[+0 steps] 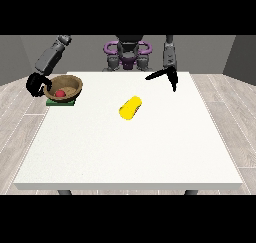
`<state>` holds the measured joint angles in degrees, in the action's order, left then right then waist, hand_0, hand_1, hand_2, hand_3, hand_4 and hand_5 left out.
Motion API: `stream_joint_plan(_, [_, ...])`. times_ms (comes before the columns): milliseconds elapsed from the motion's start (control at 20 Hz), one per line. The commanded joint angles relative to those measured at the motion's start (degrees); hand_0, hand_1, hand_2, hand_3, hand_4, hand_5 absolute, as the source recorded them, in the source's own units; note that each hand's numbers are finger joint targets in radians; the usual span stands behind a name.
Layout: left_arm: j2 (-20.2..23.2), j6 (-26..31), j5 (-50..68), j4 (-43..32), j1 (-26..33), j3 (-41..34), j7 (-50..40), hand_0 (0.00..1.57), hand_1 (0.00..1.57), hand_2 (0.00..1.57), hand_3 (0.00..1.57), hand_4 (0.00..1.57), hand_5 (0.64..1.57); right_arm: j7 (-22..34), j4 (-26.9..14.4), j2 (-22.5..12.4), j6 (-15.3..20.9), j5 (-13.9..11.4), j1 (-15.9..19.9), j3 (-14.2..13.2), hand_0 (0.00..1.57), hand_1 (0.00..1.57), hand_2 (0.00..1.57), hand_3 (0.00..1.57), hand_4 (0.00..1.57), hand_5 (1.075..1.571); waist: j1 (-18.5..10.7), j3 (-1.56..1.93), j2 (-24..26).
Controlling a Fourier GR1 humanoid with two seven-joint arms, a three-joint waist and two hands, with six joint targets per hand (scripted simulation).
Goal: Pick the cup and pour the ball into the bowl, then pick the bowl and place it on the pad
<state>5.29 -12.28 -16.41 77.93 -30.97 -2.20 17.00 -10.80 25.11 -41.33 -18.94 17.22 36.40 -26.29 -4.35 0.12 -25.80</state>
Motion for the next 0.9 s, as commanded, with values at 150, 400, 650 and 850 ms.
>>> stream_joint_plan(150, [-0.4,-0.9,-1.9,9.7,0.3,2.1,-5.6,0.0,0.0,0.0,0.0,0.0,1.564,-3.3,-4.2,-5.4,-2.7,-0.6,4.0,-1.1,1.57,1.57,1.57,0.34,1.03,1.571,0.9,0.04,-5.2])
stream_joint_plan(400, [-0.5,0.5,-2.4,14.4,4.1,4.0,-7.8,0.0,0.0,0.0,0.0,0.0,1.564,-1.1,-7.5,-4.4,-3.4,1.1,5.1,-2.4,1.57,1.57,1.57,0.0,0.91,1.568,0.5,0.01,-2.7])
stream_joint_plan(650, [-0.3,2.3,1.3,11.7,4.9,1.7,-6.7,0.0,0.0,0.0,0.0,0.0,1.566,4.6,-8.1,-7.2,-5.0,2.3,5.4,-2.9,1.57,1.57,1.57,0.26,0.74,1.57,0.9,-0.09,1.1])
stream_joint_plan(850, [0.5,2.2,0.3,11.7,4.3,1.2,-8.4,0.0,0.0,0.0,0.0,0.0,1.566,2.6,-6.9,-5.2,-4.2,-1.1,3.5,0.5,1.57,1.57,1.57,1.04,0.73,1.57,1.2,-0.08,1.1])
